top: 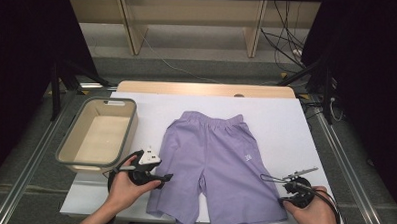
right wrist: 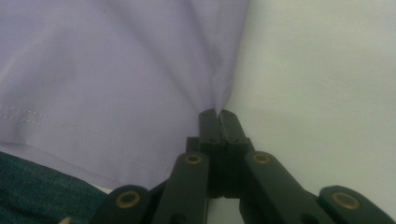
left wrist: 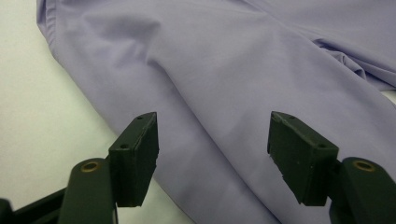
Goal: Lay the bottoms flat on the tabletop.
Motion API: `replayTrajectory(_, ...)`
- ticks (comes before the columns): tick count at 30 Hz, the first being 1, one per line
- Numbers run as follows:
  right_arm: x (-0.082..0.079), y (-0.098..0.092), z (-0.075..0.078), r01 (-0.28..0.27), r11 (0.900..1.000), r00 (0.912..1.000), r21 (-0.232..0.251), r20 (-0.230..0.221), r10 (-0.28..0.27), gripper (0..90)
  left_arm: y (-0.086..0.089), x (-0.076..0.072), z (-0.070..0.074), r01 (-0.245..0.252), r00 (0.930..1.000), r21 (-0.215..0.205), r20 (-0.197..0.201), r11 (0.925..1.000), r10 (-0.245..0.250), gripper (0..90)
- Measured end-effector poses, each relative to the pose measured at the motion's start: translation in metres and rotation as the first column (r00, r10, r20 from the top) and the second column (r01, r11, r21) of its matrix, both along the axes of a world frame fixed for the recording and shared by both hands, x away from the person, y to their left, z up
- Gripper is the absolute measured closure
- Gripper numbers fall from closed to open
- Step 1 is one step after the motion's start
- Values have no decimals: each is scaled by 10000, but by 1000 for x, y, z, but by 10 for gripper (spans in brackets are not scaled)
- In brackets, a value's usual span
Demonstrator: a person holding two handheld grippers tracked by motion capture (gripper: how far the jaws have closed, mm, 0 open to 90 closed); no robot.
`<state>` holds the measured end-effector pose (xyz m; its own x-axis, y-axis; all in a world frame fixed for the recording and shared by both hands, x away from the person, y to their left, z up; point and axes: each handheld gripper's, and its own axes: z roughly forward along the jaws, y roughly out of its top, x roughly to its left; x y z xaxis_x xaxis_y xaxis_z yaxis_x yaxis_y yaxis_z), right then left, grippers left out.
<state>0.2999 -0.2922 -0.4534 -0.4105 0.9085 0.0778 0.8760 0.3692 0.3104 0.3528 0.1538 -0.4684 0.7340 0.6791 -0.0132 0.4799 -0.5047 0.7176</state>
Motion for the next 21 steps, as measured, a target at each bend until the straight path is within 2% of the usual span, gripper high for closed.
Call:
replayTrajectory(3, 0, -3, 3, 99, 10000, 9999, 2, -39, -99, 900, 0, 0, 0, 0, 10000, 18, 17, 10000, -1, 337)
replayTrajectory(6, -1, -5, 4, 50, 9998, 9999, -194, -110, -52, 900, 0, 0, 0, -1, 10000, 1, -8, 10000, 1, 337)
replayTrajectory(9, 0, -6, 2, -64, 9993, 9992, -376, -409, 48, 900, 0, 1, 0, -2, 10000, 8, -12, 10000, 2, 338)
replayTrajectory(11, 1, -6, 4, -142, 9991, 9992, -405, -386, 126, 847, 0, 1, 0, -11, 10000, -1, -10, 10000, 11, 339)
replayTrajectory(12, 3, -6, 6, -125, 9992, 9997, -383, -219, 117, 797, 1, 1, 0, -28, 10000, -8, -14, 10000, 28, 339)
replayTrajectory(14, 9, -6, 14, -82, 9998, 9984, -200, 549, 93, 713, 1, 2, 0, -70, 10000, -18, -37, 10000, 70, 339)
replayTrajectory(15, 15, -5, 18, -48, 10000, 9949, -75, 1005, 55, 677, 1, 2, 0, -108, 9999, -58, -40, 9999, 108, 340)
replayTrajectory(16, 20, -5, 21, -41, 9999, 9911, 117, 1330, 25, 649, 1, 2, 0, -102, 9999, -49, -65, 9999, 102, 340)
replayTrajectory(18, 40, -3, 25, -40, 9981, 9773, 614, 2115, -91, 604, 1, 3, 0, -87, 9999, -35, -55, 10000, 87, 340)
replayTrajectory(20, 61, 3, 26, -140, 9955, 9661, 936, 2580, -106, 558, 1, 3, 0, -81, 10000, -37, -53, 10000, 81, 340)
replayTrajectory(21, 69, 5, 25, -201, 9942, 9633, 1060, 2681, -91, 545, 0, 3, 0, -80, 10000, -35, -54, 10000, 80, 340)
